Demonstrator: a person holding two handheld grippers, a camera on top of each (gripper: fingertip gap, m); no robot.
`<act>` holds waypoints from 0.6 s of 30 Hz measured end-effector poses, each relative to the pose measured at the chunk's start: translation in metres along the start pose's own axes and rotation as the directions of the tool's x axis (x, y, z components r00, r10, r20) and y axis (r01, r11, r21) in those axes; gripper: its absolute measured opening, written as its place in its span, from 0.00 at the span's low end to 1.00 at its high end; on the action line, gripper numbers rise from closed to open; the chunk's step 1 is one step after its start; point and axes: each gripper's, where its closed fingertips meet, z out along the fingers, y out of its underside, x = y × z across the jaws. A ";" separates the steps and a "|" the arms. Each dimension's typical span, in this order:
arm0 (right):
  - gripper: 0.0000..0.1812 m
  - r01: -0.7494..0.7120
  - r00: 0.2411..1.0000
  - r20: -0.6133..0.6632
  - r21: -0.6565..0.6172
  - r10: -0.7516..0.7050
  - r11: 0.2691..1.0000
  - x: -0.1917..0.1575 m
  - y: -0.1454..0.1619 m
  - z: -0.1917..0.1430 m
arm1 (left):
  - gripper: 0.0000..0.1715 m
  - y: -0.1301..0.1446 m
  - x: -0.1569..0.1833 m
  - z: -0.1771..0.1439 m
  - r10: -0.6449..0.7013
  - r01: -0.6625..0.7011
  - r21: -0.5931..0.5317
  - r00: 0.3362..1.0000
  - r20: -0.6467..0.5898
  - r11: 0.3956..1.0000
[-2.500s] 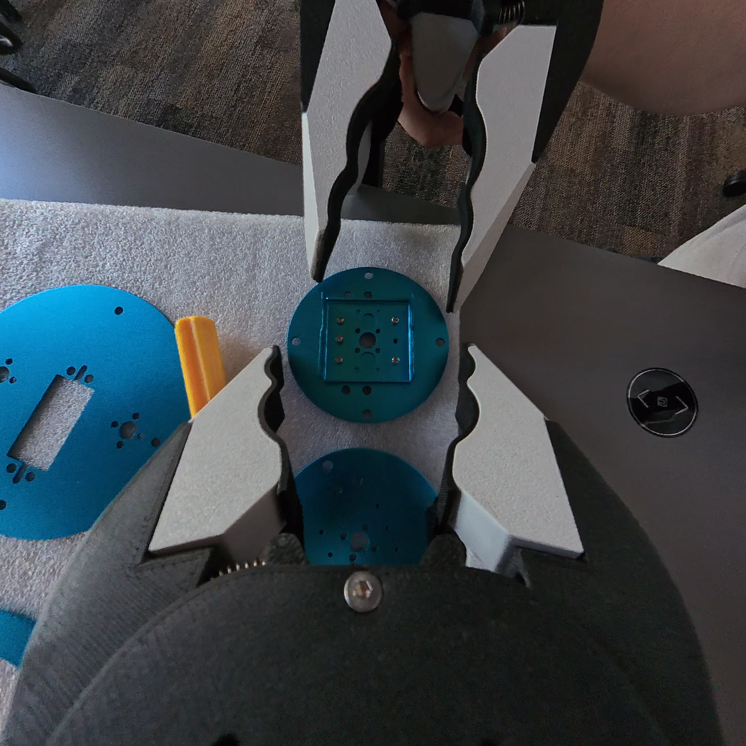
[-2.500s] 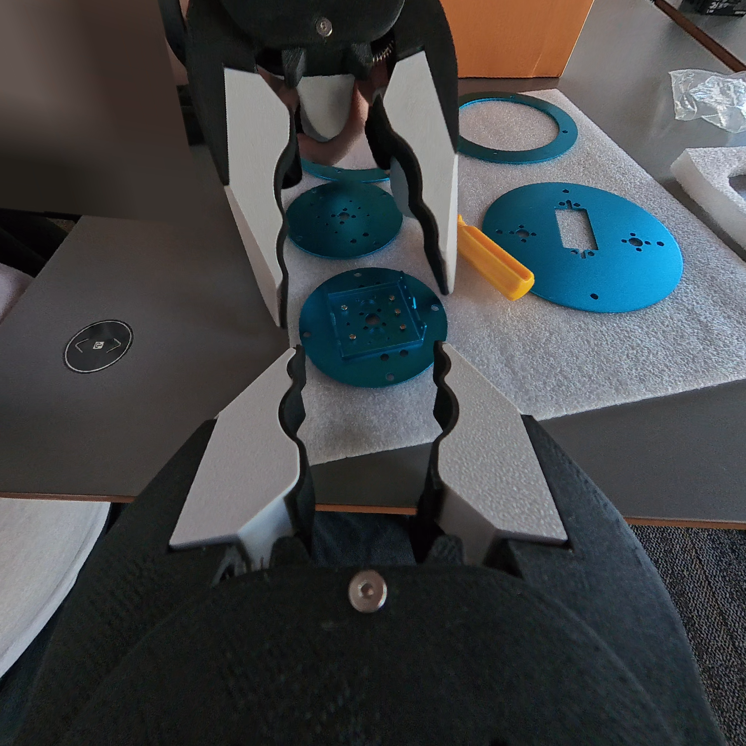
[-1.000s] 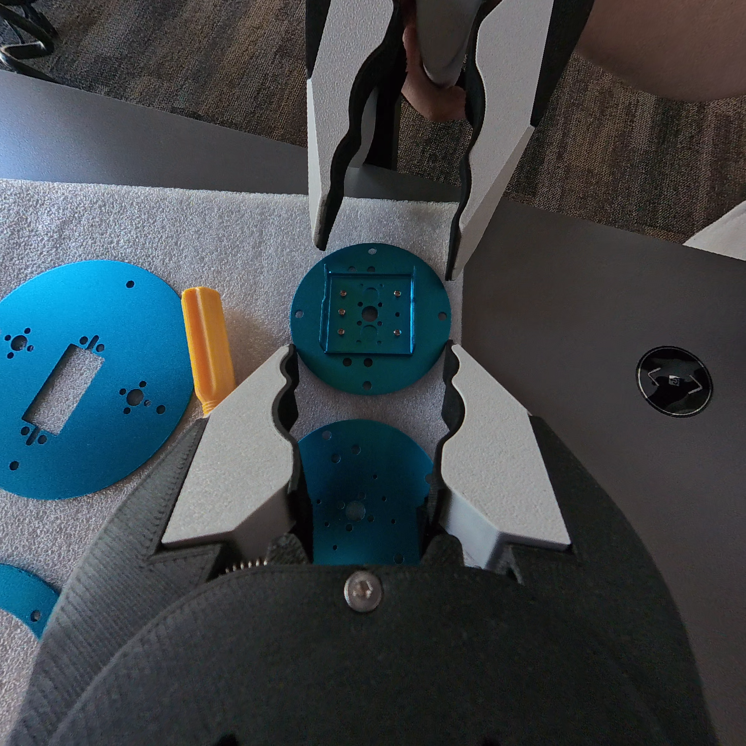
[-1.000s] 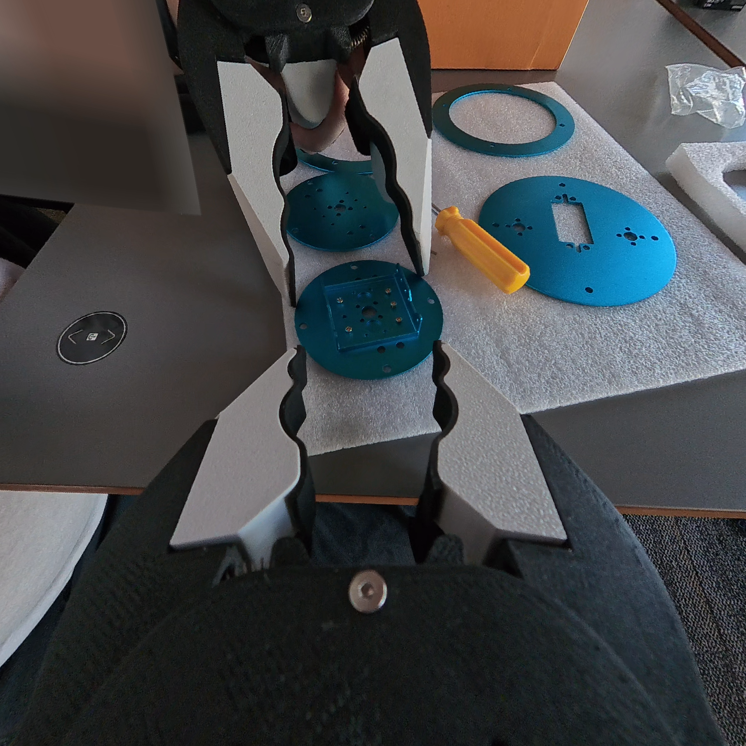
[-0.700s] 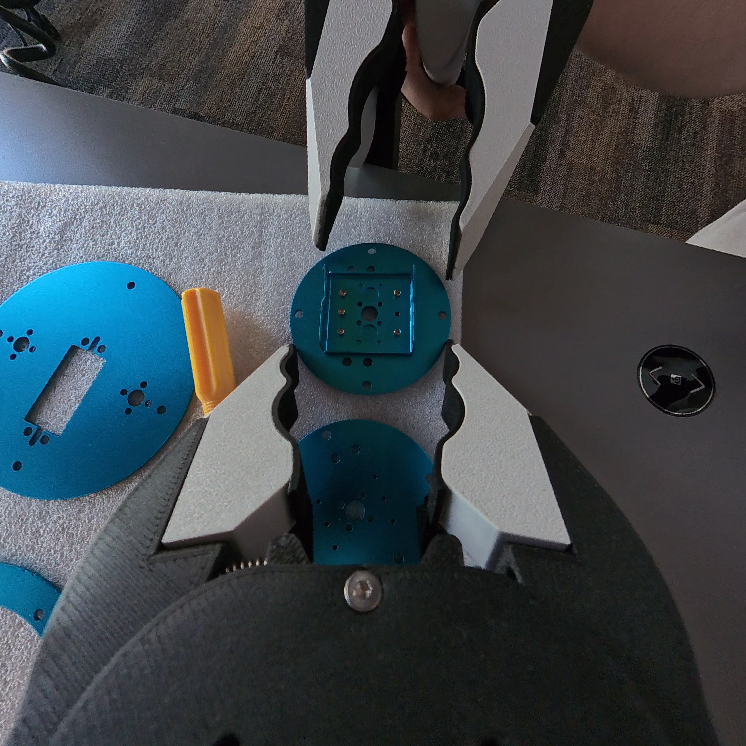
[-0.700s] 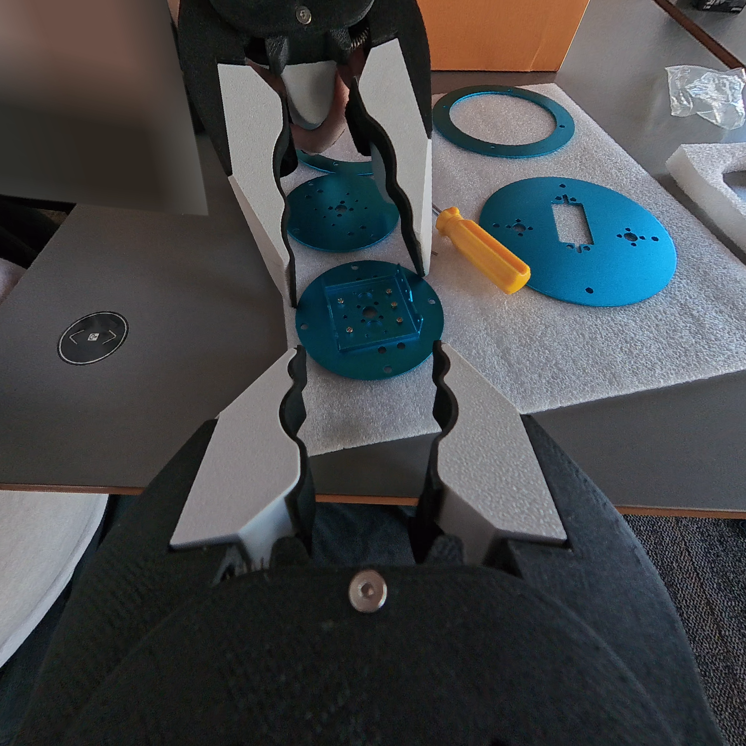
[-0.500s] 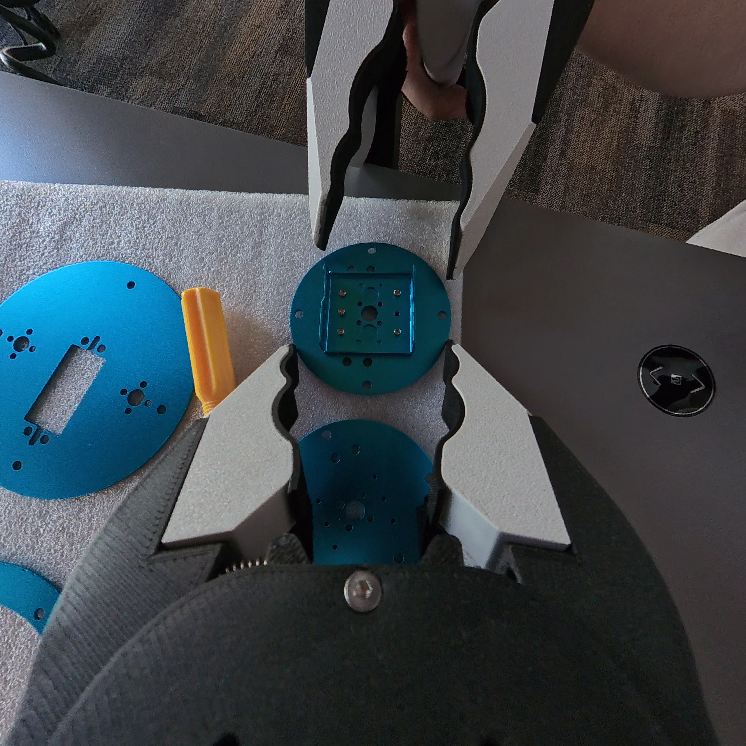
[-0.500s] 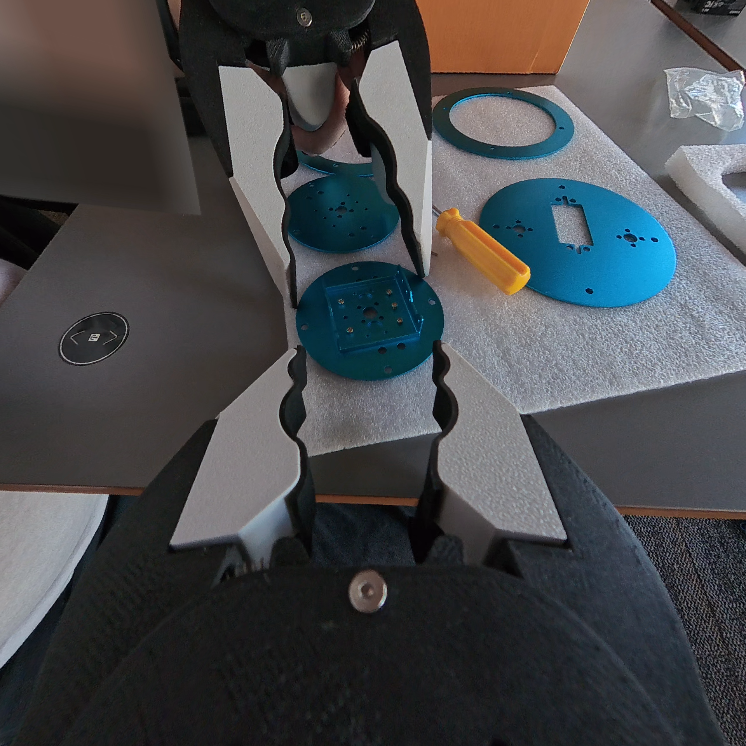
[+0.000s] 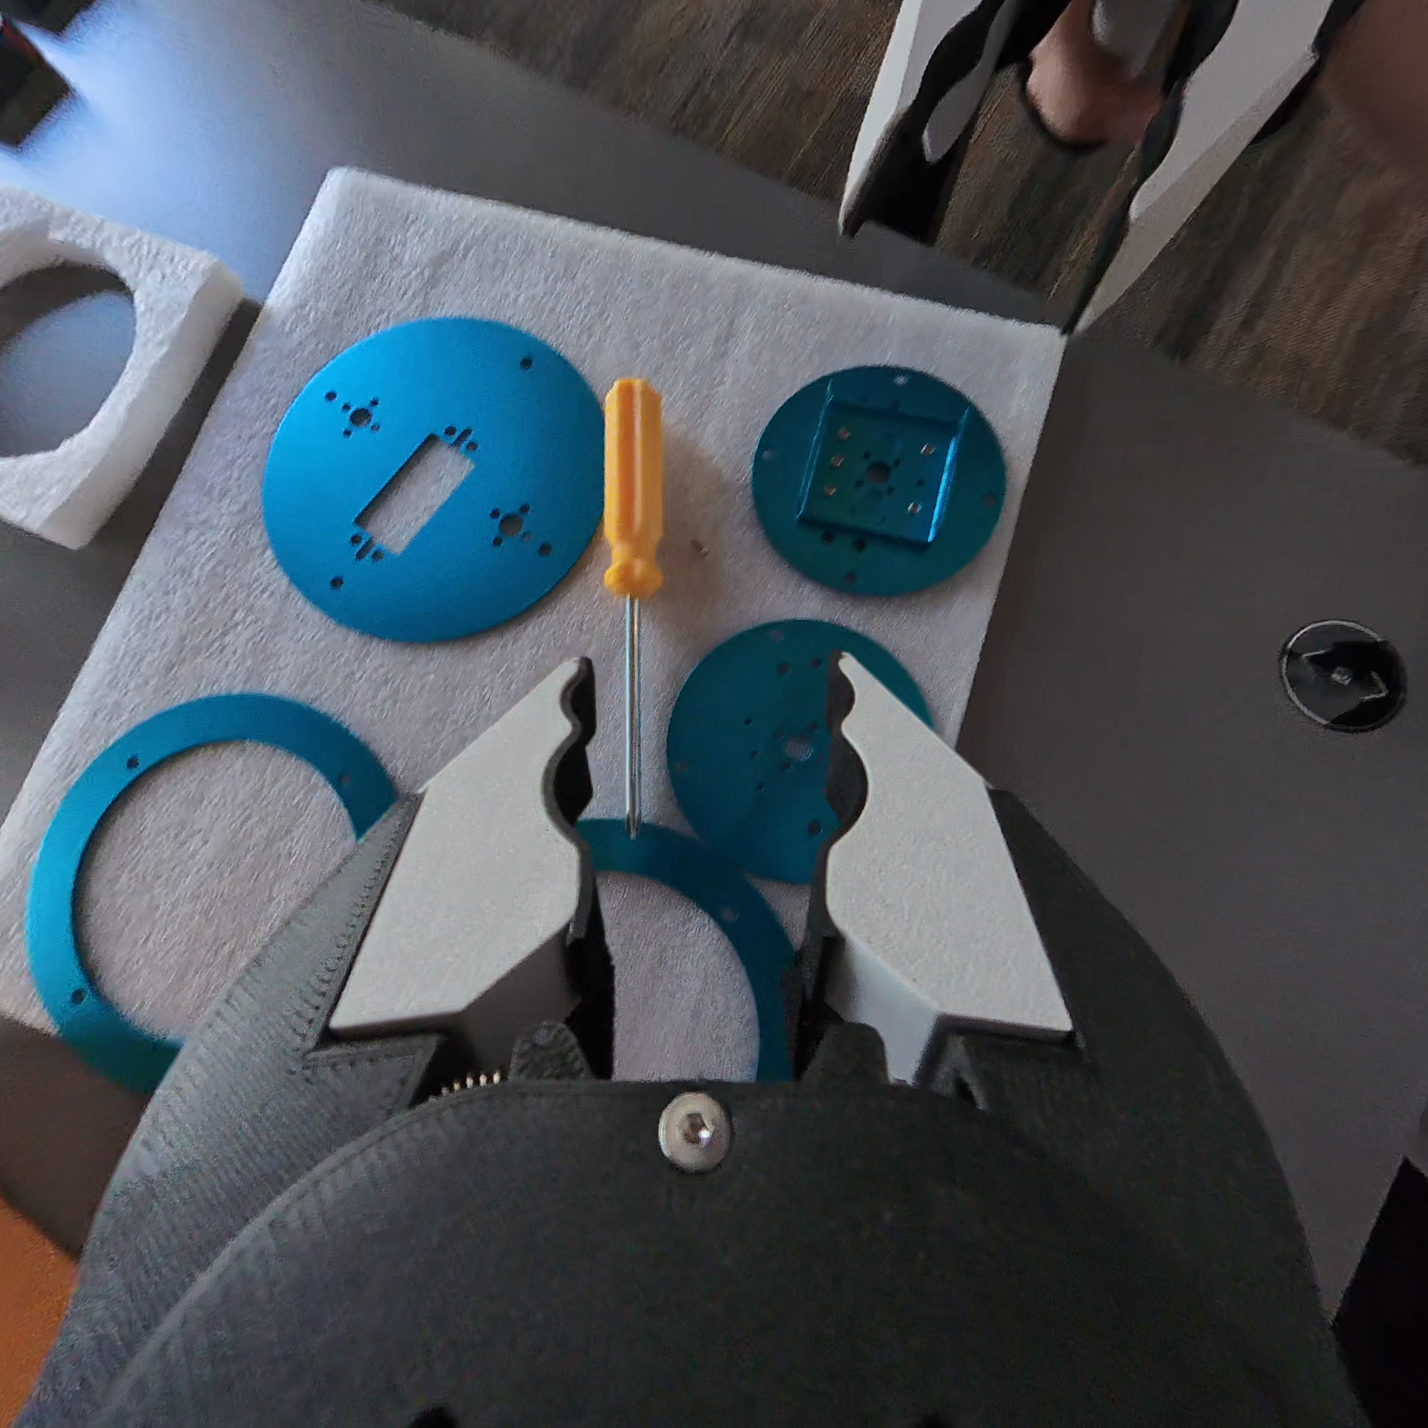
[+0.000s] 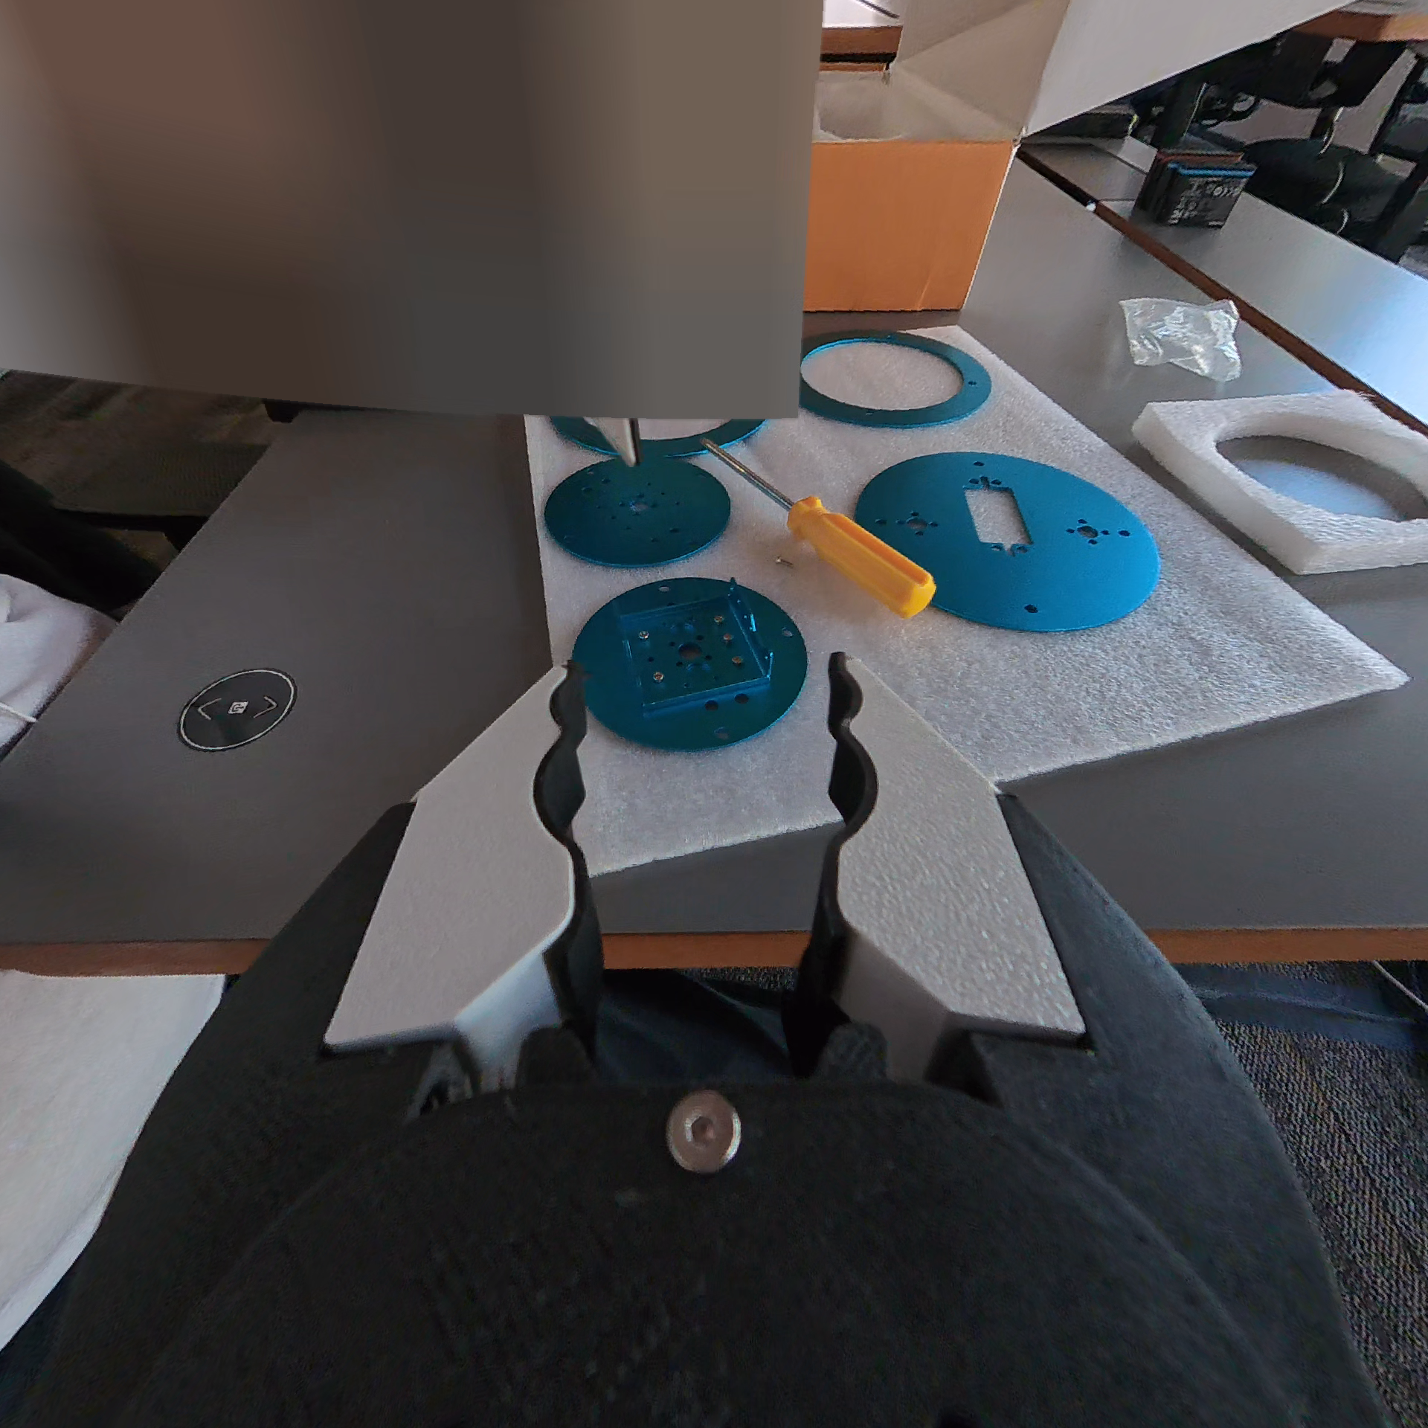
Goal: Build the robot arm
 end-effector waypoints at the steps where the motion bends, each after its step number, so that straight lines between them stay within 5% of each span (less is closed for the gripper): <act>1: 0.34 -0.001 1.000 -0.002 0.002 0.001 1.000 0.001 0.000 -0.001 | 0.31 0.003 -0.002 -0.002 -0.003 0.003 -0.014 1.000 0.018 1.000; 5: 0.33 -0.005 1.000 0.002 0.009 0.005 1.000 0.003 -0.002 0.000 | 0.14 -0.003 -0.004 0.013 -0.060 0.063 -0.051 0.997 0.055 0.997; 8: 0.32 -0.007 1.000 0.006 0.017 0.007 1.000 0.004 -0.005 0.000 | 0.14 -0.005 -0.004 0.032 -0.115 0.122 -0.121 0.991 0.064 0.985; 11: 0.32 0.000 1.000 0.004 0.023 0.000 1.000 0.002 -0.007 -0.002 | 0.11 -0.010 0.000 0.040 -0.035 0.041 -0.129 0.998 0.050 0.991; 18: 0.30 0.014 1.000 -0.012 -0.020 -0.014 1.000 0.008 0.003 -0.006 | 0.11 -0.004 -0.020 0.022 0.017 0.001 -0.152 0.993 0.114 0.988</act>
